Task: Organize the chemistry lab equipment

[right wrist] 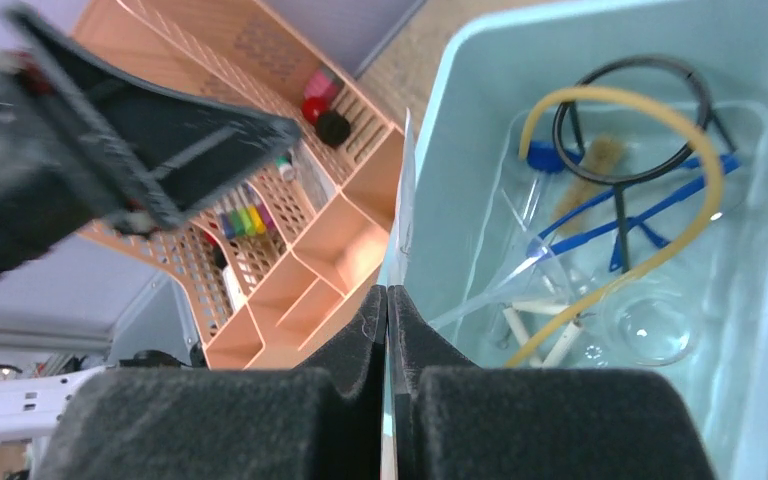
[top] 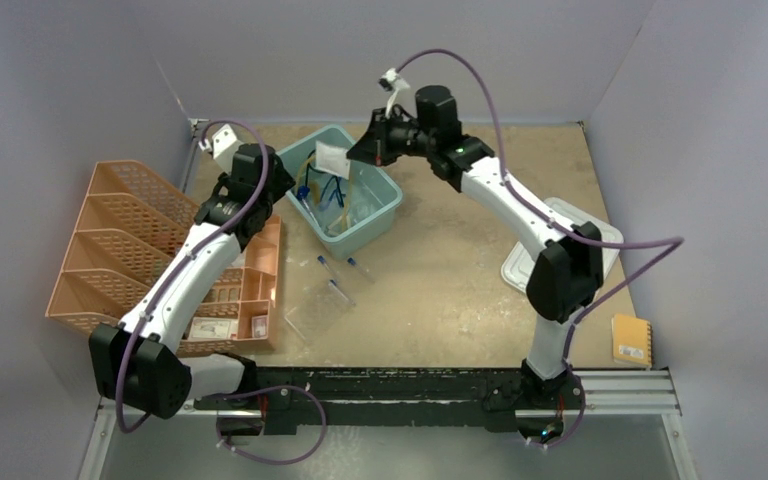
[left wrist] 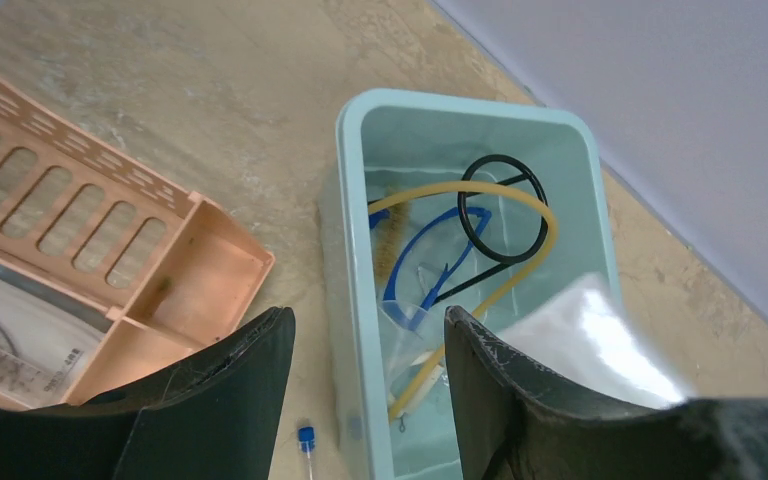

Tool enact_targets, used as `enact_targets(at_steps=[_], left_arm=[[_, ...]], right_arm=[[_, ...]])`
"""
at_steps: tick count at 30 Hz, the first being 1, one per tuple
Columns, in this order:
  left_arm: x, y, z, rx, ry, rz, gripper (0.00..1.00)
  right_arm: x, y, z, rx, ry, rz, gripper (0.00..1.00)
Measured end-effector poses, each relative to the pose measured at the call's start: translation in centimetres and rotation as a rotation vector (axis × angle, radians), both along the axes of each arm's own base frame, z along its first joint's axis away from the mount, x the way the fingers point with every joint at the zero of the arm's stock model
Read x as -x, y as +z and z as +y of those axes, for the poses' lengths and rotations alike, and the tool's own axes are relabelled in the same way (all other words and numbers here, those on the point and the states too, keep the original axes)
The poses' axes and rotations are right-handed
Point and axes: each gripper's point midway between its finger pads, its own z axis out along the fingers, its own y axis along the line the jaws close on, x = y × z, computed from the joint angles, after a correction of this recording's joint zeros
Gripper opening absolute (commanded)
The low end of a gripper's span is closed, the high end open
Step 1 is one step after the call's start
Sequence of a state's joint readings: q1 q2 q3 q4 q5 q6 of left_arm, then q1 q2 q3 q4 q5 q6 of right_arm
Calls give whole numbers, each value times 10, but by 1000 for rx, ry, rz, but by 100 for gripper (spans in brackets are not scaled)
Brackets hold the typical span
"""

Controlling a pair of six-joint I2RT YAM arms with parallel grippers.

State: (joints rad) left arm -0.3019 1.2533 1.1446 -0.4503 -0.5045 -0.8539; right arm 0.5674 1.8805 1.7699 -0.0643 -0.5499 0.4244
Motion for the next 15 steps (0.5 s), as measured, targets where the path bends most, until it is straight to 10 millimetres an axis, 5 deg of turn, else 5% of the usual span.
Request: enact_targets(at_steps=[4, 9, 15], left_arm=[[8, 9, 9, -14, 28, -26, 56], [10, 5, 8, -20, 21, -10, 56], [11, -3, 4, -16, -2, 13, 56]], right_arm=[[2, -45, 21, 50, 25, 73, 0], [-11, -95, 25, 115, -3, 140, 0], [-25, -119, 30, 140, -21, 157, 0]])
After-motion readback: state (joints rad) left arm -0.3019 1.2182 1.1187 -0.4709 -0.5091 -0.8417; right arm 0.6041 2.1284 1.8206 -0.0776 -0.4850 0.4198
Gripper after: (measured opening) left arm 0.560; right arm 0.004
